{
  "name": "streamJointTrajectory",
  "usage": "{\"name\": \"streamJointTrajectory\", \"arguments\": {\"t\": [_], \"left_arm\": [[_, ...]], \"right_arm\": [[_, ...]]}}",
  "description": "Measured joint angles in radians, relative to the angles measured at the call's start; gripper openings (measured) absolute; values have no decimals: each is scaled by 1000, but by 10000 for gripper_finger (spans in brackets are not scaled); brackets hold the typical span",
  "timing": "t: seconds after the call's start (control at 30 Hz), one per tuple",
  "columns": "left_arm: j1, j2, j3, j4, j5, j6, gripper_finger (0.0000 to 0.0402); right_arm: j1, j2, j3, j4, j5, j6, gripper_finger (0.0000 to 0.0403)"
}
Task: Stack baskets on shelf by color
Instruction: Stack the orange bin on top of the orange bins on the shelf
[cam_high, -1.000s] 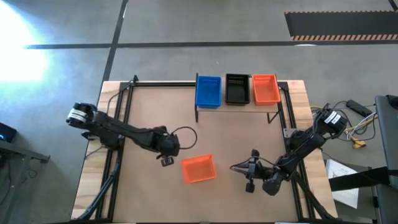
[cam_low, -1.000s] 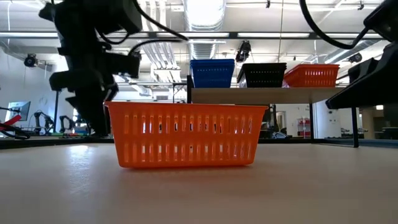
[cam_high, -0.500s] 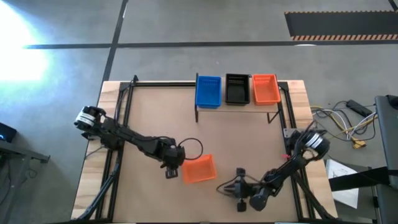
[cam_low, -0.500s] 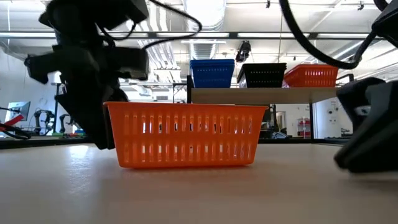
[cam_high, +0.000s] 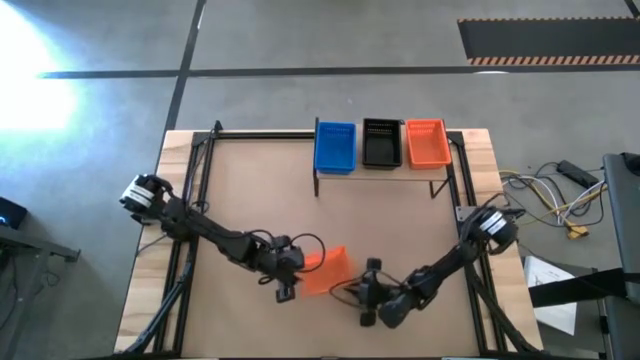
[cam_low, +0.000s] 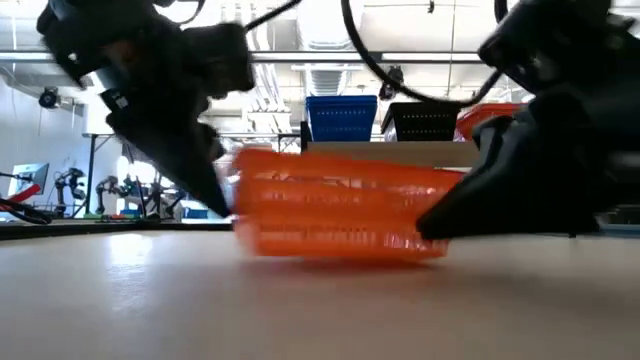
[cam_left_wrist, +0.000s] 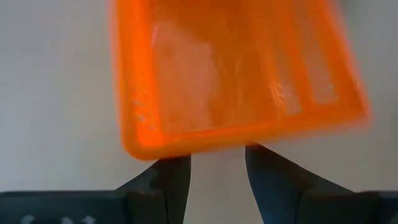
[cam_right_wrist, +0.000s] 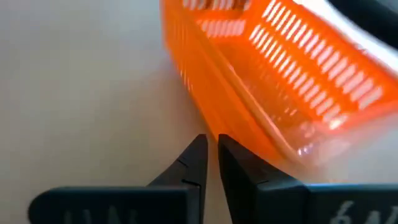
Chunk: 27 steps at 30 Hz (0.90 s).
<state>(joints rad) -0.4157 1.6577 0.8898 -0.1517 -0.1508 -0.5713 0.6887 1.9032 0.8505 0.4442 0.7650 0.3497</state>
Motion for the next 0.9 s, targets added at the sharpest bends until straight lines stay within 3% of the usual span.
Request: {"name": "streamJointTrajectory", "arguments": {"t": [0.13,0.27,0.4,0.47,0.53,0.67,0.8,0.9], "left_arm": [[-20,27,1,210,-79,2,136],[-26,113,7,536,-121,67,136],[-25,242,54,805,-126,159,136],[-25,301,99,852,-124,179,136],[-25,344,156,829,-117,205,136],[-25,365,240,640,-115,236,136],[-27,301,267,389,-128,237,136],[-41,219,262,209,-213,225,136]], "right_arm": [[-28,-112,-37,-214,83,91,33],[-28,-269,-47,-605,233,341,33],[-22,-407,-56,-1032,213,646,33],[-12,-456,-67,-1176,185,751,33],[6,-499,-79,-1199,157,772,33],[25,-549,-84,-1150,44,575,34],[26,-581,-85,-1045,-56,417,34],[18,-593,-85,-935,-145,303,43]]}}
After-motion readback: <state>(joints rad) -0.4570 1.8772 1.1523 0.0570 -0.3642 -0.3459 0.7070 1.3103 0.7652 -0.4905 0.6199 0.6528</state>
